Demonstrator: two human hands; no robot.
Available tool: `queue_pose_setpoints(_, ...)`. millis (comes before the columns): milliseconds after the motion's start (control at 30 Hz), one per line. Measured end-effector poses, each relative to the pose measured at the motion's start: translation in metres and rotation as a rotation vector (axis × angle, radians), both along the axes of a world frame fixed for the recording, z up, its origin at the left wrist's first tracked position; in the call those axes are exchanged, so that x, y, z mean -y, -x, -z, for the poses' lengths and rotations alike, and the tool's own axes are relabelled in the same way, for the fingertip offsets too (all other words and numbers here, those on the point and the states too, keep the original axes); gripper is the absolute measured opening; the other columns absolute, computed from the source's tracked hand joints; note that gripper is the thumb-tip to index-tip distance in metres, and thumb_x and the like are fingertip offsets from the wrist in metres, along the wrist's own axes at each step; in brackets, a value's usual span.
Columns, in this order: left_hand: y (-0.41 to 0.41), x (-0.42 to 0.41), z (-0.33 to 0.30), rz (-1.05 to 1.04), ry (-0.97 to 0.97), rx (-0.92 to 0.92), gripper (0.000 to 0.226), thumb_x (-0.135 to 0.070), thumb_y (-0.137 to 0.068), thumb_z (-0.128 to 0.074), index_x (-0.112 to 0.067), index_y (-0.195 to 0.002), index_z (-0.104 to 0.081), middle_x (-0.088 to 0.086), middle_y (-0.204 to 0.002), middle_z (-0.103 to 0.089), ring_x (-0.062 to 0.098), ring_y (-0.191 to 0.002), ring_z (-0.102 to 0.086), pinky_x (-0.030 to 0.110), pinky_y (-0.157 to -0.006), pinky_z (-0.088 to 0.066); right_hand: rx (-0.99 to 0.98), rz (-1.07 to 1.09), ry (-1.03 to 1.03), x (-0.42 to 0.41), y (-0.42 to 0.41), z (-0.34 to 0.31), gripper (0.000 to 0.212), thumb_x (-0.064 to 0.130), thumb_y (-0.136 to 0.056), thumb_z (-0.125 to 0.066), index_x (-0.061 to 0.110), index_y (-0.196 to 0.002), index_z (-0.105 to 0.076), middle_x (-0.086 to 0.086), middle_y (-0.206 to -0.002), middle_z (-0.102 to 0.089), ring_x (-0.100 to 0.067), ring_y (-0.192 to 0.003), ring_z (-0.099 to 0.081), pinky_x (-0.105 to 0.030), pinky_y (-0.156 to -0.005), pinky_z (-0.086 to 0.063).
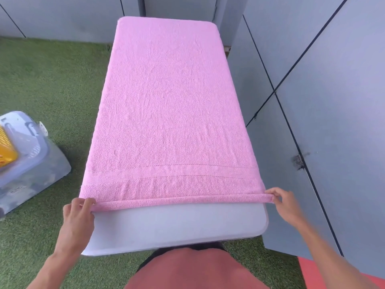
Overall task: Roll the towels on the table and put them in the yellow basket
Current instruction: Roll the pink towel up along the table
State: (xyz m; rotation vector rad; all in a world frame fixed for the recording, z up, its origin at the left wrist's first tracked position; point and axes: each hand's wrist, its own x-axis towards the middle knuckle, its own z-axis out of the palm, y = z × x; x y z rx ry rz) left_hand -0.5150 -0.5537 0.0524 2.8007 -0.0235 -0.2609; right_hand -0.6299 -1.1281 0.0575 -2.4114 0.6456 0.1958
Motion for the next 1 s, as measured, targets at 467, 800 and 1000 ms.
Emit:
queue_pose_setpoints(467,-0.001,-0.007,-0.003,0.016,-0.017,0.028,0.04,0.013,-0.084,-0.048,-0.013,-0.112,-0.059,0.011,-0.11,-0.053,0.028,-0.097,-0.038,0.044,-0.06,-0.044,-0.131,-0.066,-0.048,0.009,-0.027,-0.012,0.026,0.0,-0.082,-0.069,0.026,-0.084,-0.063,0.004,-0.085,-0.067,-0.013,-0.08,-0.064,-0.029,-0.074,-0.045)
queue_pose_setpoints(800,-0.003,-0.018,0.006,0.045,-0.037,0.093,0.039,0.016,-0.081,-0.052,-0.008,-0.109,-0.063,0.01,-0.101,-0.057,0.027,-0.086,-0.042,0.047,-0.072,-0.045,-0.176,-0.072,-0.14,0.007,-0.013,-0.012,0.019,0.009,-0.088,-0.066,0.026,-0.091,-0.059,0.007,-0.085,-0.066,-0.005,-0.086,-0.061,-0.019,-0.072,-0.039)
queue_pose_setpoints(1000,-0.004,-0.02,0.007,0.052,-0.062,0.095,0.043,0.018,-0.078,-0.051,-0.011,-0.107,-0.065,0.011,-0.101,-0.058,0.031,-0.085,-0.044,0.049,-0.07,-0.046,-0.236,-0.202,-0.063,0.028,-0.022,-0.002,0.047,-0.011,-0.087,-0.053,0.036,-0.081,-0.059,0.002,-0.085,-0.066,-0.021,-0.084,-0.063,-0.031,-0.081,-0.047)
